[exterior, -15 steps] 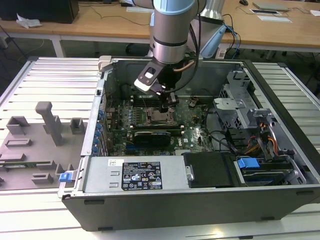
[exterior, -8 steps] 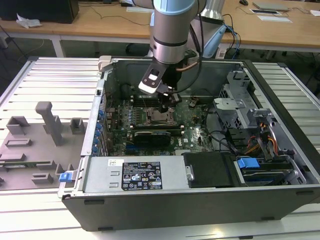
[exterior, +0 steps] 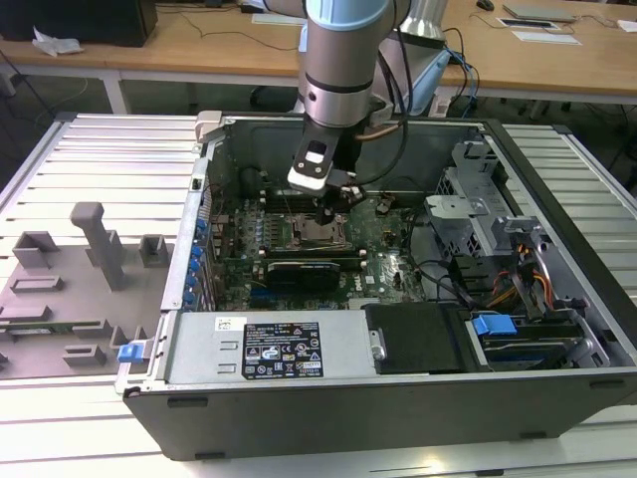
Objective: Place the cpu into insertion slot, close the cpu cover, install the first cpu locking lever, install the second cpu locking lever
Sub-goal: 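Close the cpu cover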
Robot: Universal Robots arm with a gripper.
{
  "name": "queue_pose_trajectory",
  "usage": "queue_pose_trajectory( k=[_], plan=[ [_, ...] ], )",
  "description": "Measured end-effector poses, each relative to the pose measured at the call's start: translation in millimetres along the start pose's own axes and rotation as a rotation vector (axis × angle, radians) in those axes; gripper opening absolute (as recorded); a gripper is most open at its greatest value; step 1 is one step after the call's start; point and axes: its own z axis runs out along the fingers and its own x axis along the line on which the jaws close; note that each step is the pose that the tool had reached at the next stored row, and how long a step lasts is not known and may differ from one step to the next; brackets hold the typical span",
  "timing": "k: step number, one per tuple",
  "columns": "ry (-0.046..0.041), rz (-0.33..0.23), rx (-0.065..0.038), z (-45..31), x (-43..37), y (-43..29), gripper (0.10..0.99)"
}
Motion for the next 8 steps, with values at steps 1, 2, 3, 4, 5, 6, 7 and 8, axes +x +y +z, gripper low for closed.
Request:
queue_pose_trajectory(
  k=[1, 2, 3, 4, 5, 6, 7, 8],
  plan=[
    [0.0006, -0.038, 0.0, 0.1, 0.0, 0.0, 0.106],
    [0.0011, -0.065, 0.0, 0.1, 0.0, 0.0, 0.106],
    [0.0012, -0.081, 0.001, 0.2, 0.0, 0.0, 0.106],
    [0.0018, -0.116, 0.001, 0.2, 0.0, 0.0, 0.106],
    [0.0022, -0.138, 0.001, 0.3, 0.0, 0.0, 0.106],
    [0.0024, -0.155, 0.001, 0.3, 0.0, 0.0, 0.106],
    [0.0032, -0.198, 0.001, 0.7, 0.0, 0.0, 0.106],
    [0.0035, -0.223, 0.001, 0.9, 0.0, 0.0, 0.106]
  ],
)
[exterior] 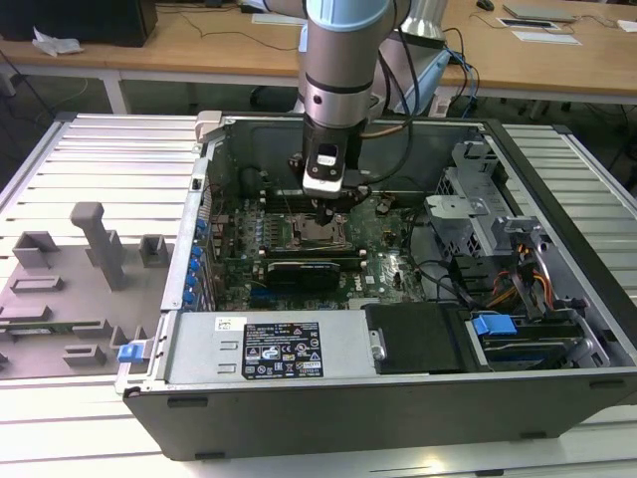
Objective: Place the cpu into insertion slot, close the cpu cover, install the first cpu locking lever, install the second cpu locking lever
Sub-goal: 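Close the cpu cover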
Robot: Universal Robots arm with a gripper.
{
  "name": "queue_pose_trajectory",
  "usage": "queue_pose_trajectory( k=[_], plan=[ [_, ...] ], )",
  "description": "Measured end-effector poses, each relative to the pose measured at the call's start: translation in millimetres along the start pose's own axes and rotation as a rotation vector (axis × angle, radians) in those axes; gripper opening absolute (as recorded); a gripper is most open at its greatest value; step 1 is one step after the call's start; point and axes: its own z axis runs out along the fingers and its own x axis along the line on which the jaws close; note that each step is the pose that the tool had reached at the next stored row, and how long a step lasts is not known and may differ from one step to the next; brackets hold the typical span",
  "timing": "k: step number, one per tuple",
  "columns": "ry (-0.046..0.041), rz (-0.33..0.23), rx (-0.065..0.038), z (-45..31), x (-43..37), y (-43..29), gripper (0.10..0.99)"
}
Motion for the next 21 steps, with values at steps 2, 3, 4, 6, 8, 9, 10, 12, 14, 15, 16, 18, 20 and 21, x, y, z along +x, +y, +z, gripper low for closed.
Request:
queue_pose_trajectory(
  k=[2, 3, 4, 6, 8, 9, 10, 12, 14, 15, 16, 18, 20, 21],
  plan=[
    [0.0006, -0.042, 0.0, 0.3, 0.0, 0.0, 0.106],
    [0.0009, -0.061, 0.001, 0.4, 0.0, 0.0, 0.106],
    [0.0014, -0.086, 0.001, 0.5, 0.0, 0.0, 0.106],
    [0.0022, -0.14, 0.001, 0.7, 0.0, 0.0, 0.106],
    [0.0035, -0.221, 0.002, 1.0, 0.0, 0.0, 0.106],
    [0.0039, -0.241, 0.002, 1.1, 0.0, 0.0, 0.106],
    [0.0041, -0.259, 0.002, 1.2, 0.0, 0.0, 0.106],
    [0.0049, -0.308, 0.002, 1.3, 0.0, 0.0, 0.106],
    [0.0061, -0.391, 0.003, 1.5, 0.0, 0.0, 0.106],
    [0.0061, -0.424, 0.004, 1.6, 0.0, 0.0, 0.106],
    [0.0058, -0.456, 0.006, 1.6, 0.0, 0.0, 0.106],
    [0.0055, -0.508, 0.008, 1.8, 0.0, 0.0, 0.106],
    [0.0055, -0.546, 0.01, 1.9, 0.0, 0.0, 0.106],
    [0.0051, -0.569, 0.011, 2.1, 0.0, 0.0, 0.106]
  ],
)
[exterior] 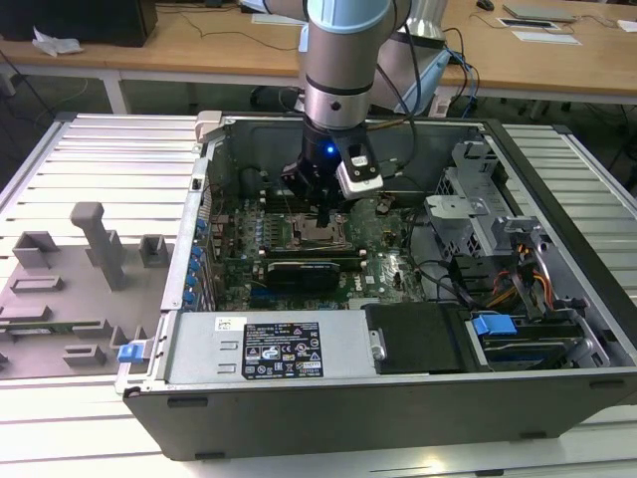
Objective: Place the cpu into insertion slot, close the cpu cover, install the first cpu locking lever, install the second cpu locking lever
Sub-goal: 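Close the cpu cover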
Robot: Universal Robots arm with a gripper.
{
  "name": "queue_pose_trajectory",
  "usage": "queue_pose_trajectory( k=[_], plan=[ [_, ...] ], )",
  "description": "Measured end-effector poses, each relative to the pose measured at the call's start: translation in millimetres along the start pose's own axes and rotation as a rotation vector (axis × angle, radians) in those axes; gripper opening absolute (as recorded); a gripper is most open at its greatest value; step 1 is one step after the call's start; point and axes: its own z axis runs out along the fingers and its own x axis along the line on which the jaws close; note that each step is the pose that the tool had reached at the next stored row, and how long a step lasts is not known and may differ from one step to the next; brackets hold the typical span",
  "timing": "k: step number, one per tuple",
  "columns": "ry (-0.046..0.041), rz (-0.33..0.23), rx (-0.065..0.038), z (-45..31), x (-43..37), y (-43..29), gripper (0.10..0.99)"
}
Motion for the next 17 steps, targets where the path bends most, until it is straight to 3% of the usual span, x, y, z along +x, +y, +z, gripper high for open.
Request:
queue_pose_trajectory(
  k=[2, 4, 6, 11, 13, 17],
  plan=[
    [-0.0002, -0.042, 0.004, 0.1, 0.0, 0.0, 0.106],
    [-0.0012, -0.091, 0.02, 0.3, 0.0, 0.0, 0.106],
    [-0.0018, -0.119, 0.028, 0.4, 0.0, 0.0, 0.106],
    [-0.007, -0.185, 0.025, 0.6, 0.1, 0.5, 0.106],
    [-0.0177, -0.2, 0.023, 0.7, 0.1, 0.5, 0.106],
    [-0.0514, -0.22, 0.022, 2.2, 2.4, 0.2, 0.106]
  ],
)
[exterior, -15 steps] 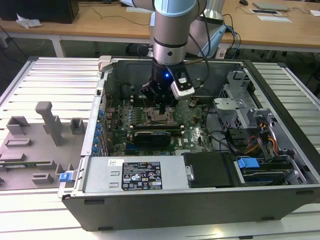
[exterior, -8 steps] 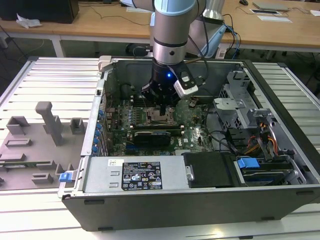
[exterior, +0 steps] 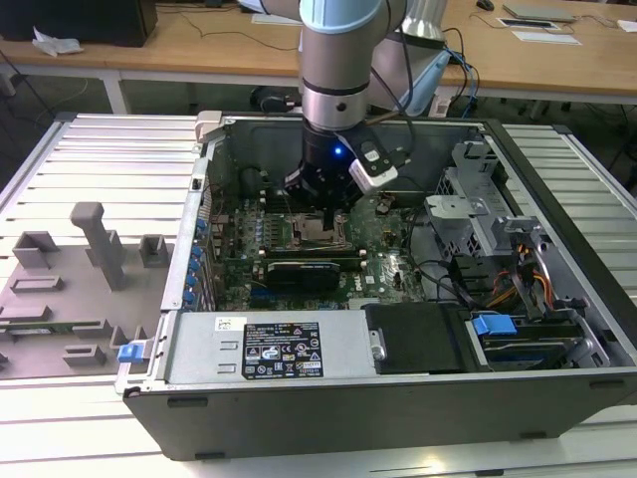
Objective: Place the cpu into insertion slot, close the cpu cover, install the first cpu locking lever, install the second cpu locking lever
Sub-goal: 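Close the cpu cover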
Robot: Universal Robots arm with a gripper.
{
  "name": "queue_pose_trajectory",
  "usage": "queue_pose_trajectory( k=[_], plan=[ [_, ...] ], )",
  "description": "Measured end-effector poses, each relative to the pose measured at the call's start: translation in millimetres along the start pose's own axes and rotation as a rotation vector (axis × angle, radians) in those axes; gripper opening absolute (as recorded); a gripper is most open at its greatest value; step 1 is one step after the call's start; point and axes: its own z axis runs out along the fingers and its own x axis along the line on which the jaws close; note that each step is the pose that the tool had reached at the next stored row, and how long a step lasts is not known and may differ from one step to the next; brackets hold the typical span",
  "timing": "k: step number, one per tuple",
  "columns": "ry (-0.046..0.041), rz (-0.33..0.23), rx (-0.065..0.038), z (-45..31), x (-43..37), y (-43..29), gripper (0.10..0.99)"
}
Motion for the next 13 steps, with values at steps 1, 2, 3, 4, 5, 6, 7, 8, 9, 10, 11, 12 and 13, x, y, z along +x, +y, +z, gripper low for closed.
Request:
queue_pose_trajectory(
  k=[1, 2, 3, 4, 5, 6, 7, 8, 9, 10, 11, 12, 13],
  plan=[
    [-0.0008, -0.004, 0.0, 0.7, 1.4, 0.1, 0.106],
    [-0.0011, -0.008, 0.0, 1.2, 2.4, 0.2, 0.106],
    [-0.0014, -0.012, 0.0, 1.7, 3.9, 0.3, 0.106],
    [-0.0016, -0.015, 0.0, 2.2, 5.1, 0.4, 0.106],
    [-0.0021, -0.019, -0.001, 3.1, 6.6, 0.6, 0.106],
    [-0.0025, -0.025, -0.001, 3.8, 7.0, 0.6, 0.106],
    [-0.0034, -0.043, -0.002, 4.7, 7.1, 0.6, 0.106],
    [-0.0036, -0.051, -0.002, 5.2, 8.1, 0.7, 0.106],
    [-0.0037, -0.053, -0.002, 5.4, 9.5, 1.0, 0.106],
    [-0.0037, -0.055, -0.002, 5.5, 11.0, 1.3, 0.106],
    [-0.0037, -0.055, -0.002, 5.7, 14.2, 2.2, 0.106],
    [-0.0038, -0.056, -0.002, 6.0, 15.9, 2.5, 0.106],
    [-0.0038, -0.056, -0.002, 6.1, 17.1, 2.8, 0.106]
  ],
)
